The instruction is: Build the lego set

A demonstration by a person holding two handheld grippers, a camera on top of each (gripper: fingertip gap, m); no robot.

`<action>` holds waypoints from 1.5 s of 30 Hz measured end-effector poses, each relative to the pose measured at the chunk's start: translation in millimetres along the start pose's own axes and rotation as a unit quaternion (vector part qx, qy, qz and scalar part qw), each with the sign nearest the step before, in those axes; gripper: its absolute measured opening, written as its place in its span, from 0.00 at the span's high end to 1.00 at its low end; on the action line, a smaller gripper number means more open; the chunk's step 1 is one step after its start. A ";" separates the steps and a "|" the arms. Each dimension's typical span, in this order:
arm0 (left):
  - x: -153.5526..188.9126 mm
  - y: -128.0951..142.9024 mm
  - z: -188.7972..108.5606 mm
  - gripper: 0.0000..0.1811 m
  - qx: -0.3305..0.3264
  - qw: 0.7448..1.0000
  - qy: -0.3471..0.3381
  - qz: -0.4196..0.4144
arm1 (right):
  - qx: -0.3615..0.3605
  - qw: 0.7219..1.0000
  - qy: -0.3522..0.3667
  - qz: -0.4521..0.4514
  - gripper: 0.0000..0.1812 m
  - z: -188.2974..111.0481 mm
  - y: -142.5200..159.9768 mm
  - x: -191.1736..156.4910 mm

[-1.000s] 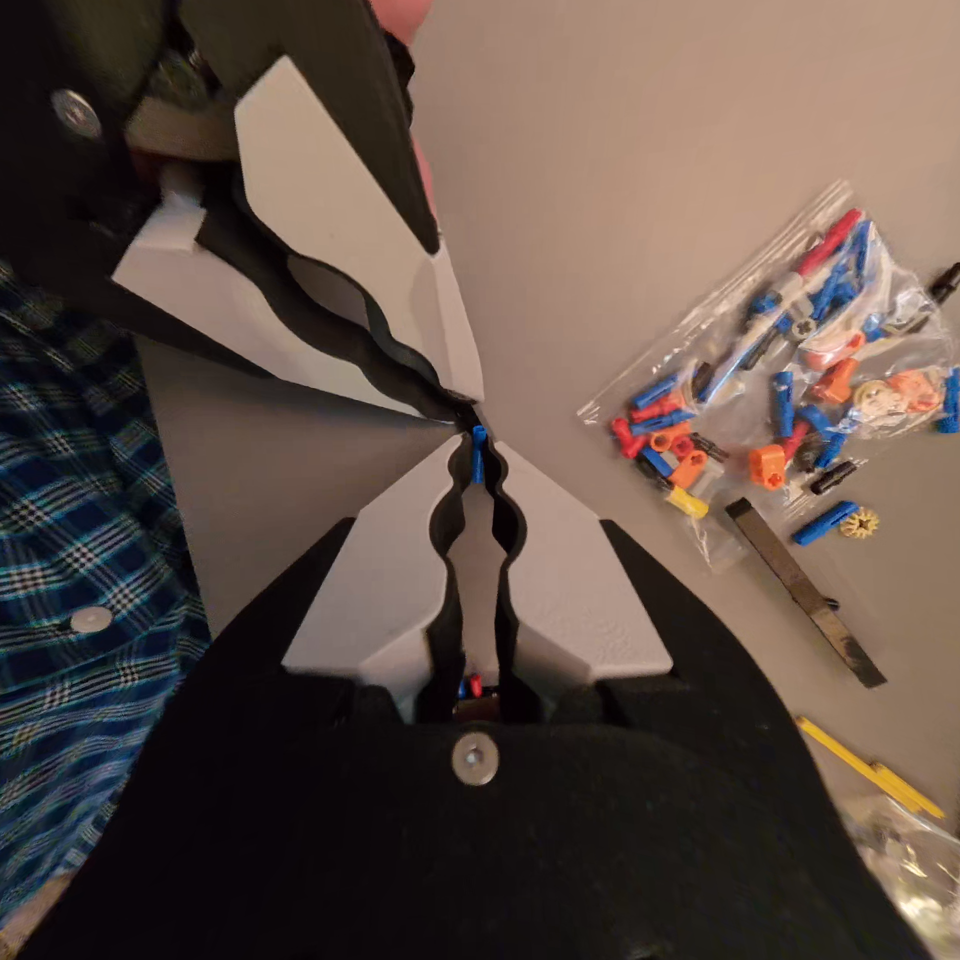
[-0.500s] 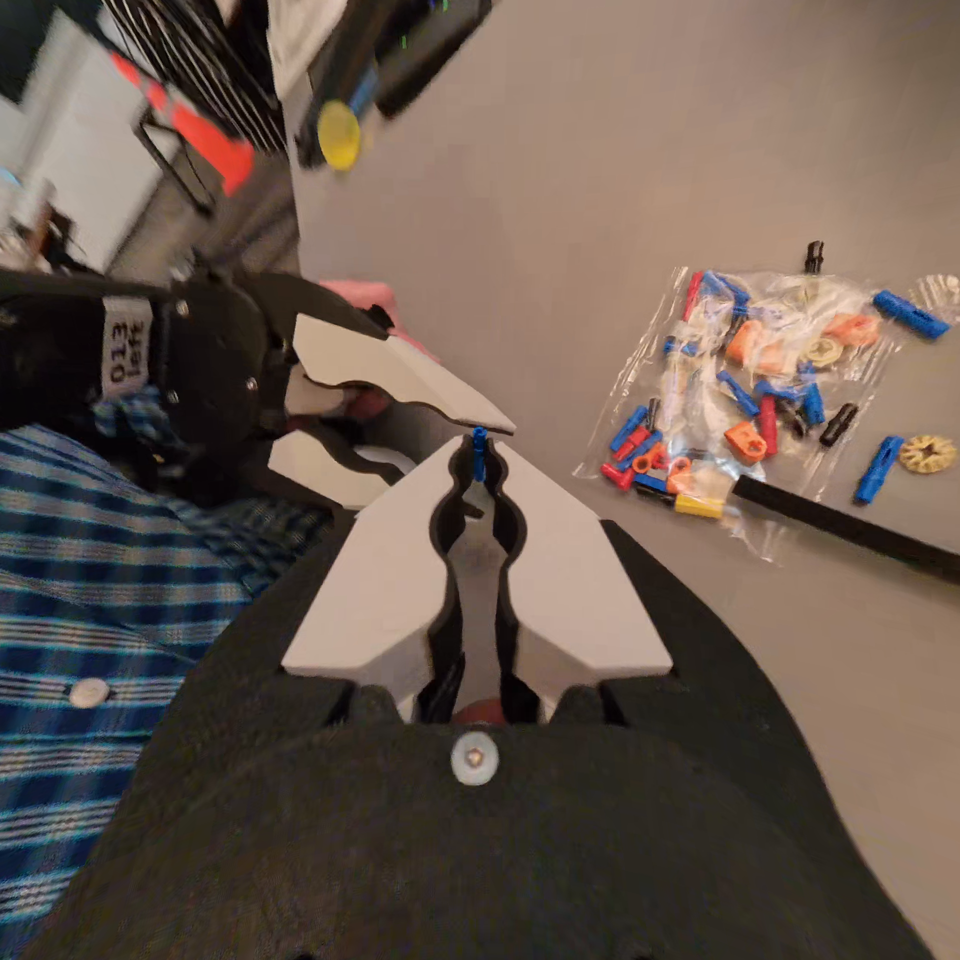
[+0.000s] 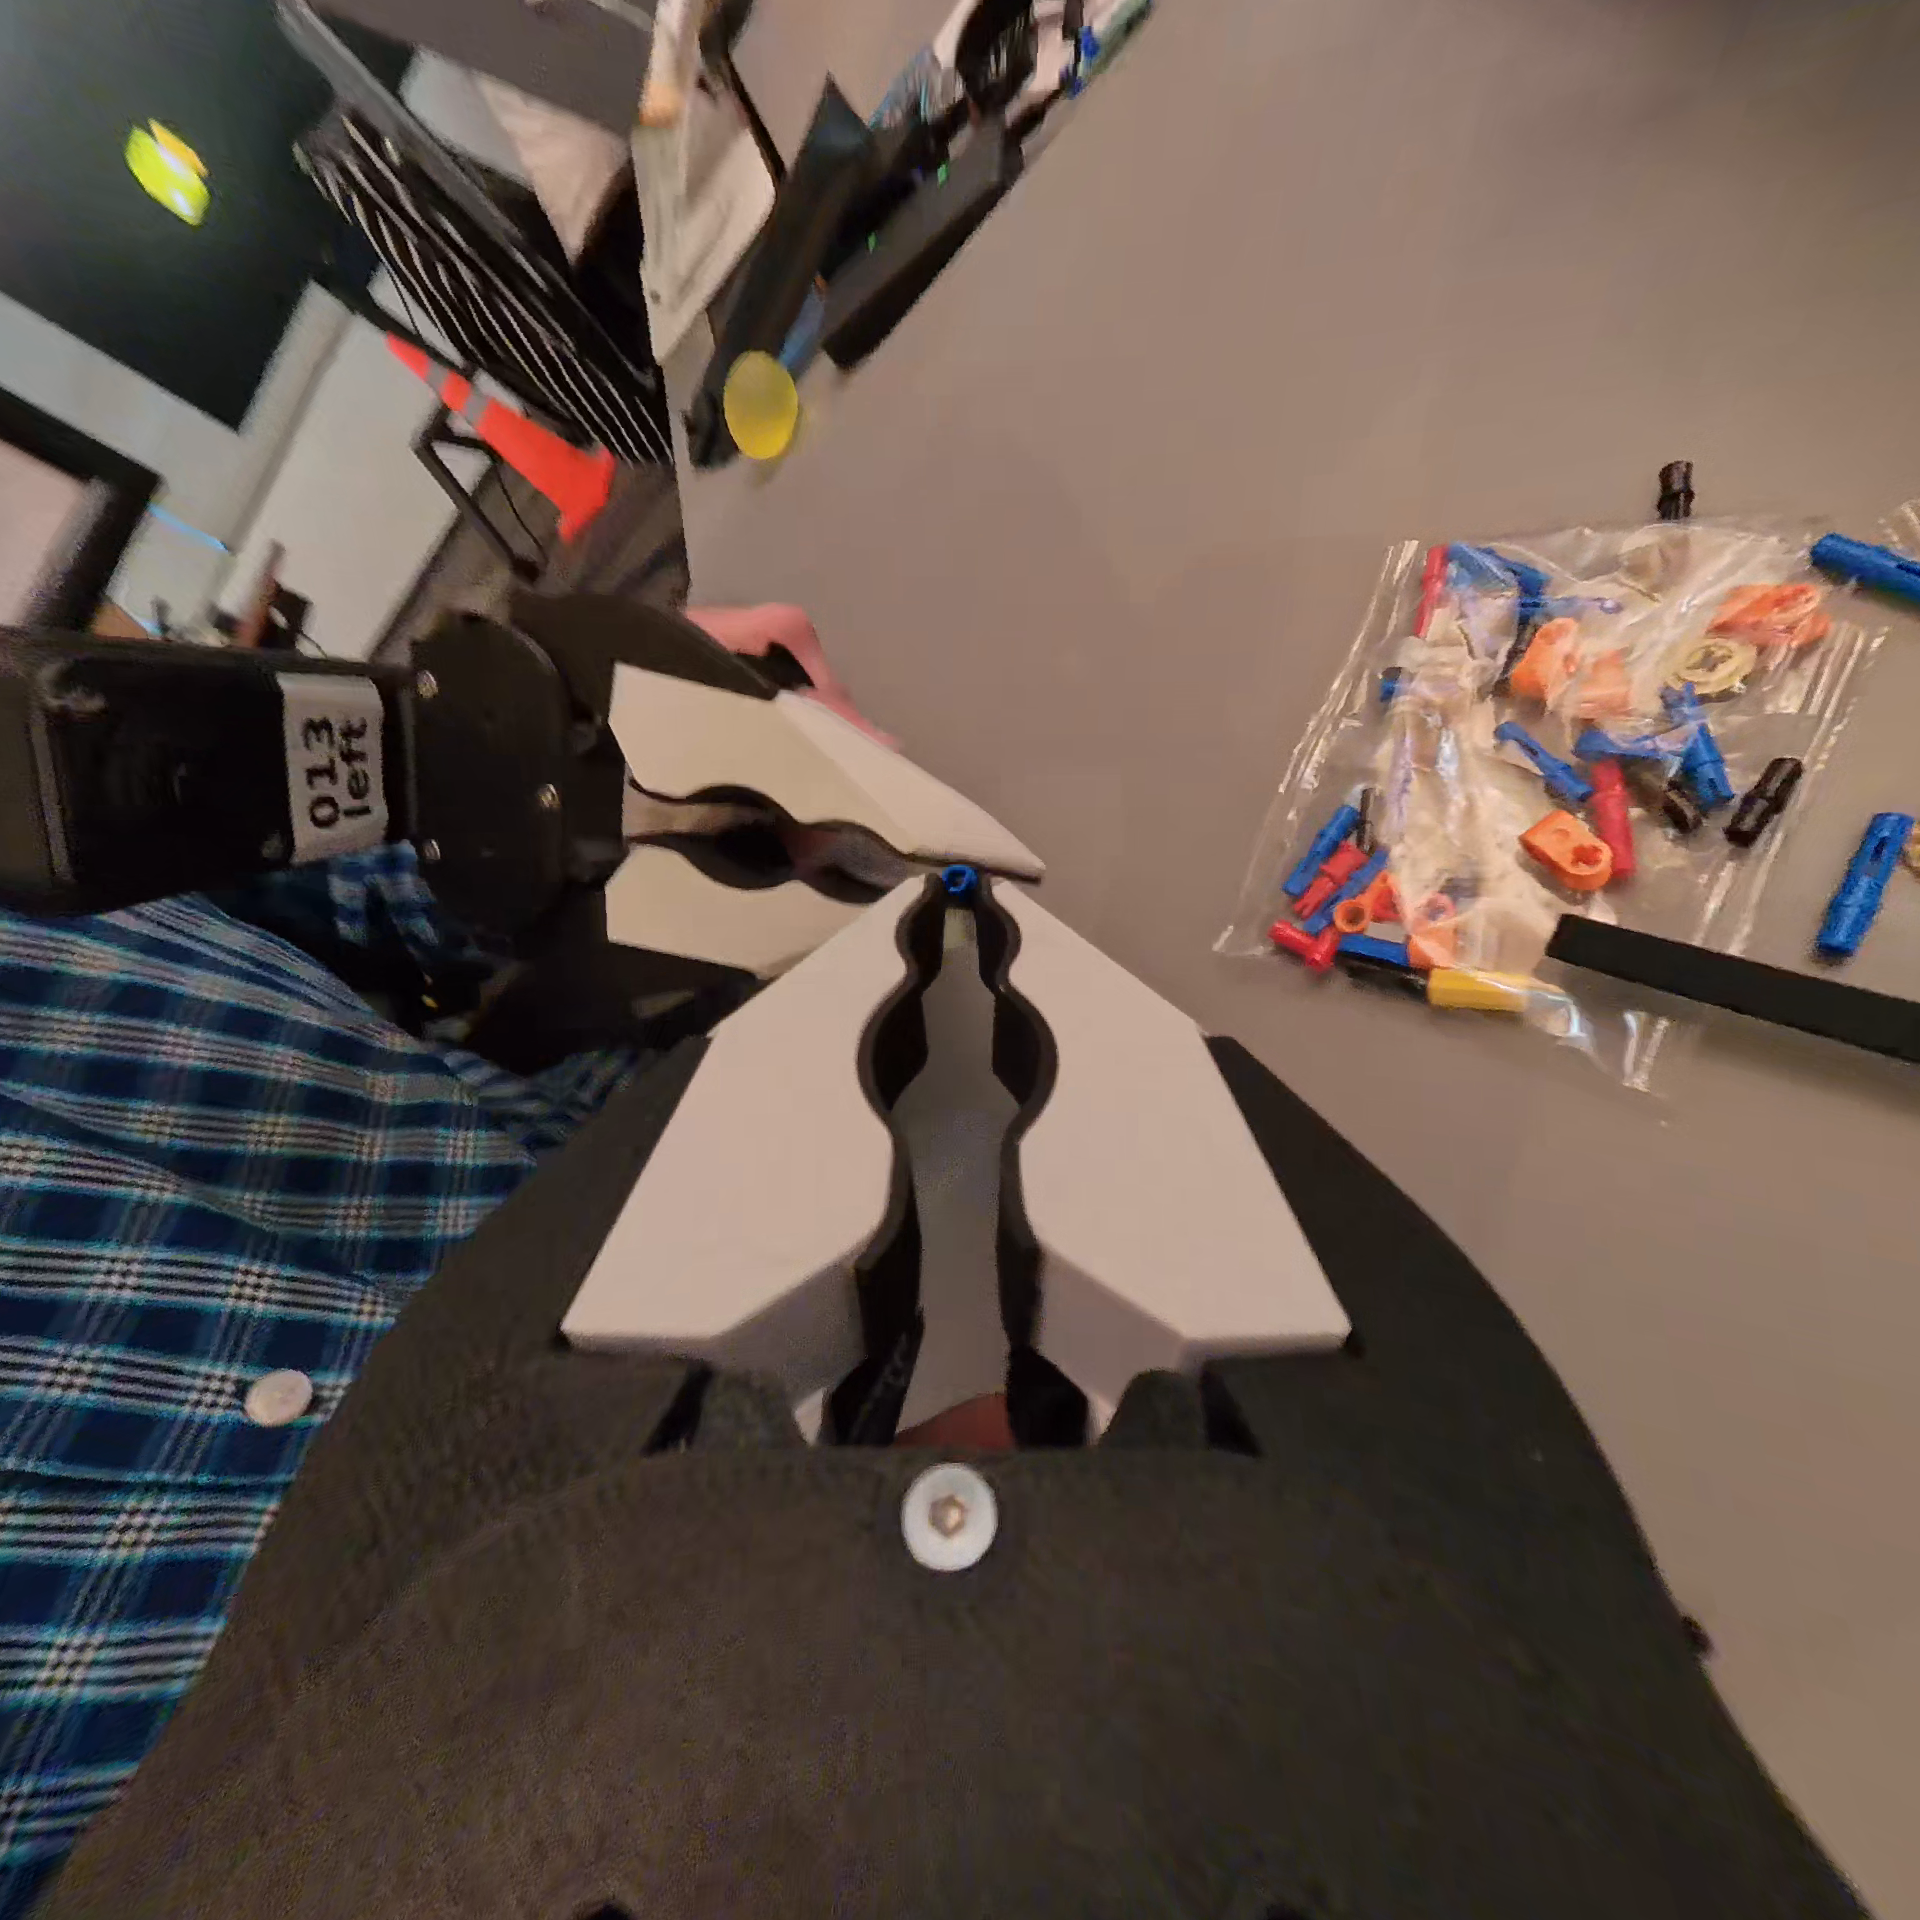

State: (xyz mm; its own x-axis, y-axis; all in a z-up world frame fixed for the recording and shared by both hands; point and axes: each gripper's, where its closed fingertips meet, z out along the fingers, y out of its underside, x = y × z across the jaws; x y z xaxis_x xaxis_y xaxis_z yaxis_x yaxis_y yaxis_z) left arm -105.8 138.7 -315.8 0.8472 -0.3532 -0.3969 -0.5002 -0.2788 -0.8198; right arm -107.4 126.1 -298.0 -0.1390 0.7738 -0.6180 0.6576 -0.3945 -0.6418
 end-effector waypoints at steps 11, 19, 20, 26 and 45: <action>-2.5 0.1 -0.5 0.99 -0.012 0.995 -0.030 0.098 | -0.081 0.994 0.037 -0.056 1.00 3.9 10.0 0.8; 0.5 3.7 0.5 0.99 -0.015 0.994 -0.024 0.101 | -0.062 0.998 0.016 -0.008 0.99 7.0 12.2 0.8; 0.3 4.4 0.7 0.99 -0.017 0.994 -0.027 0.105 | -0.059 0.998 0.016 -0.001 0.99 7.7 12.0 2.0; 0.5 6.9 1.8 1.00 -0.025 0.993 -0.037 0.113 | -0.029 0.998 0.006 0.050 0.98 9.8 9.1 3.0; 34.7 52.1 -1.4 0.85 -0.114 0.981 0.152 -0.045 | -0.221 0.955 0.141 -0.141 0.99 6.8 43.3 30.4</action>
State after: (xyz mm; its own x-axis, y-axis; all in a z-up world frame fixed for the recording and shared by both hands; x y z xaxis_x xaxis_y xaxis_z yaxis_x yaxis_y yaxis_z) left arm -102.7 110.7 -371.7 0.8142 -0.5589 -0.1568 -0.4824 -0.5011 -0.7185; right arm -88.2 129.2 -347.7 -0.1923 0.9458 -0.2617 0.8802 0.0484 -0.4721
